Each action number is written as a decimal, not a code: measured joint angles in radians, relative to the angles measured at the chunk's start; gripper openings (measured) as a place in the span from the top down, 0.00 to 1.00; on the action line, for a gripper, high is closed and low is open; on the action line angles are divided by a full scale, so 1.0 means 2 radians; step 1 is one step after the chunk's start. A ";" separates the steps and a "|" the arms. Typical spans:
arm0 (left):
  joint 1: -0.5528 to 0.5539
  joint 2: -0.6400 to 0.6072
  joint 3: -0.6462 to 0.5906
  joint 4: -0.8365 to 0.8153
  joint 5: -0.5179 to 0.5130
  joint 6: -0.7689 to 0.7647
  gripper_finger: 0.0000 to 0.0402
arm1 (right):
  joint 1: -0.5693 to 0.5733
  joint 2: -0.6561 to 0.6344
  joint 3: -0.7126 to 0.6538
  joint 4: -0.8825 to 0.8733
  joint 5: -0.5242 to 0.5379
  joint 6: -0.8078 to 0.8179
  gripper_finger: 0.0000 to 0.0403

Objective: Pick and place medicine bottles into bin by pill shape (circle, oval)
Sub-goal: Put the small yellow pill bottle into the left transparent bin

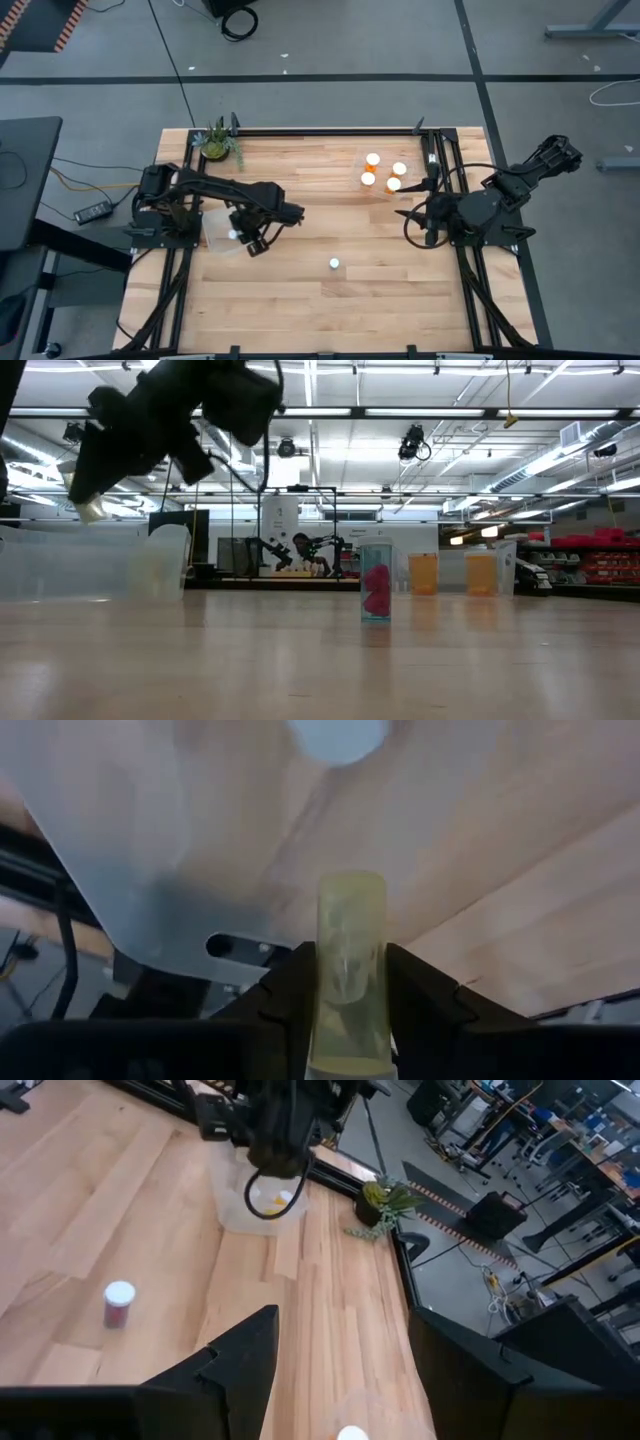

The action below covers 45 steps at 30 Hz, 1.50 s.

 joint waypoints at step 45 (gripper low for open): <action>0.034 0.001 -0.107 0.001 0.052 0.055 0.72 | 0.000 0.000 -0.001 0.019 -0.014 -0.012 0.43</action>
